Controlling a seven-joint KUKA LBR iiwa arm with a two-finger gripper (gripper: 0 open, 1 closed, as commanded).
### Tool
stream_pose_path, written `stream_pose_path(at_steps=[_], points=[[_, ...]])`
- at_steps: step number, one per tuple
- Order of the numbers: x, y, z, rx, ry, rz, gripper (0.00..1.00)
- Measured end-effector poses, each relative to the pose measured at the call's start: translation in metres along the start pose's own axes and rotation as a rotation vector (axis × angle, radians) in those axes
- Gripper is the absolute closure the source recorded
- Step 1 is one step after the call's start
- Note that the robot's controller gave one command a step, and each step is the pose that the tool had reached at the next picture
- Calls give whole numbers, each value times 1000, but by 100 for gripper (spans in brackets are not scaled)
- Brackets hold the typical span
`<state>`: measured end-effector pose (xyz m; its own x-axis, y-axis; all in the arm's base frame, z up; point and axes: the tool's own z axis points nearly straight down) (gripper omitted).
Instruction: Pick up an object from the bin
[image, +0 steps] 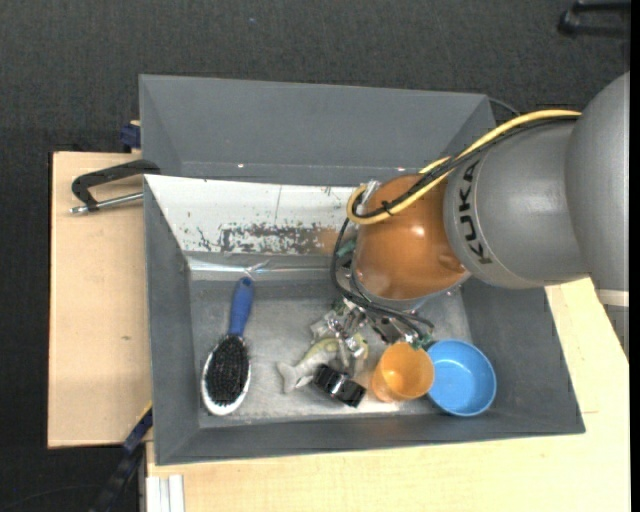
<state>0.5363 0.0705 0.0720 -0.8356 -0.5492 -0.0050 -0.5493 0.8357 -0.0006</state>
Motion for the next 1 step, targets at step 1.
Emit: stream_pose_path(at_steps=[1], points=[[17,12,-147,4,-7,-21,100]])
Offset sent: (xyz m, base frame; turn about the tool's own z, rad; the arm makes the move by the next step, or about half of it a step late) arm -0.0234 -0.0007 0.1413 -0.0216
